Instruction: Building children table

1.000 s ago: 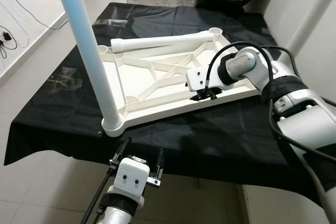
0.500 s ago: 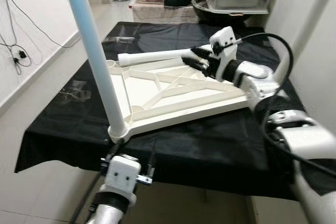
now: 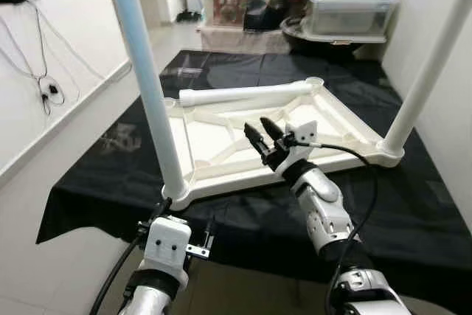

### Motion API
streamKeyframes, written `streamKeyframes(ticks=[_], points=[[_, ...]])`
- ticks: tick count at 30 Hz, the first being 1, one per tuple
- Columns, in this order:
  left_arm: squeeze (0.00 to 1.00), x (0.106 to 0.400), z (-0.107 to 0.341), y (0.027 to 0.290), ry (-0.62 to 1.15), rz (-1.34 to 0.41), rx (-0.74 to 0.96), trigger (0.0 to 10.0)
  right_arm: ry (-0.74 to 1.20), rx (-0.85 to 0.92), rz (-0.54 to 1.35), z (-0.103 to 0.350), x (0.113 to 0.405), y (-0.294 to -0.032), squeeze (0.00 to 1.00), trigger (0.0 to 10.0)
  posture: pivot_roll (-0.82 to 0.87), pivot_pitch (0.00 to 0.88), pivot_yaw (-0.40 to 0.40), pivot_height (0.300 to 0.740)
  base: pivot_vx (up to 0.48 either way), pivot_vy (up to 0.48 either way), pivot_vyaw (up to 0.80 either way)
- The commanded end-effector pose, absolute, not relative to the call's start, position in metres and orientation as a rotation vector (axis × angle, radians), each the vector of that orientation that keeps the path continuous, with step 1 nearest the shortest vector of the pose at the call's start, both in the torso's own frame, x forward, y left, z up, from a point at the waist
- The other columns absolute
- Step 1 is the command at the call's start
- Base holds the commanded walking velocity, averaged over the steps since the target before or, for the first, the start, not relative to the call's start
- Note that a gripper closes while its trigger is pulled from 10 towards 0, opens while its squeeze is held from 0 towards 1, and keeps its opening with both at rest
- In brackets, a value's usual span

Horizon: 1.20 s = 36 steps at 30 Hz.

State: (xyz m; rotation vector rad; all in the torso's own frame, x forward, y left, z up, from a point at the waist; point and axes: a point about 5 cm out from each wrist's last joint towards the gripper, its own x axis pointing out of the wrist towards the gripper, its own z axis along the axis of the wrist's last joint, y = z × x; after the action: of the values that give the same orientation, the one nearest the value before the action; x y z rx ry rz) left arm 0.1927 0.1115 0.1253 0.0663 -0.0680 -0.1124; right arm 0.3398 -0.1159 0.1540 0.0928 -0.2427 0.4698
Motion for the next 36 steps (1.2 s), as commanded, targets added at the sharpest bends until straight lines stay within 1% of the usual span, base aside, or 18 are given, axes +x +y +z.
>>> streamKeyframes(ticks=[1, 2, 4, 8, 10, 15, 20, 27, 36], points=[[0.0, 0.193, 0.121, 0.113, -0.042, -0.097, 0.062, 10.0, -0.22, 0.071, 0.441, 0.144, 0.333, -0.115, 0.0, 10.0, 0.02, 0.002, 0.01, 0.74, 0.0, 0.0, 0.0], [0.0, 0.193, 0.121, 0.113, -0.042, -0.097, 0.062, 10.0, -0.22, 0.071, 0.441, 0.144, 0.333, -0.115, 0.0, 10.0, 0.02, 0.002, 0.01, 0.74, 0.0, 0.0, 0.0], [0.0, 0.194, 0.119, 0.114, -0.035, -0.092, 0.047, 10.0, -0.193, 0.036, 0.395, 0.131, 0.321, -0.116, 0.0, 10.0, 0.02, 0.002, 0.01, 0.74, 0.0, 0.0, 0.0], [0.0, 0.195, 0.117, 0.113, -0.021, -0.094, 0.042, 10.0, -0.161, 0.013, 0.38, 0.121, 0.311, -0.113, 0.0, 10.0, 0.01, 0.0, 0.01, 0.74, 0.0, 0.0, -0.22], [0.0, 0.197, 0.115, 0.113, -0.013, -0.096, 0.04, 10.0, -0.13, 0.002, 0.356, 0.116, 0.303, -0.113, 0.0, 10.0, 0.01, 0.0, 0.011, 0.74, 0.0, 0.0, -0.79], [0.0, 0.197, 0.114, 0.113, -0.012, -0.1, 0.04, 10.0, -0.089, -0.009, 0.328, 0.114, 0.296, -0.113, 0.0, 10.0, 0.01, 0.0, 0.011, 0.74, 0.0, 0.0, -0.78], [0.0, 0.197, 0.113, 0.112, -0.013, -0.108, 0.043, 10.0, -0.09, -0.027, 0.326, 0.115, 0.292, -0.112, 0.0, 10.0, 0.01, 0.0, 0.009, 0.74, 0.0, 0.0, -0.76], [0.0, 0.198, 0.111, 0.113, 0.0, -0.102, 0.024, 10.0, -0.049, -0.023, 0.314, 0.112, 0.289, -0.111, 0.0, 10.0, 0.0, 0.0, 0.011, 0.74, 0.0, 0.0, 0.0], [0.0, 0.197, 0.11, 0.112, 0.007, -0.108, 0.037, 10.0, -0.022, -0.016, 0.303, 0.112, 0.288, -0.112, 0.0, 10.0, 0.0, 0.002, 0.011, 0.74, -0.344, 0.314, 0.0]])
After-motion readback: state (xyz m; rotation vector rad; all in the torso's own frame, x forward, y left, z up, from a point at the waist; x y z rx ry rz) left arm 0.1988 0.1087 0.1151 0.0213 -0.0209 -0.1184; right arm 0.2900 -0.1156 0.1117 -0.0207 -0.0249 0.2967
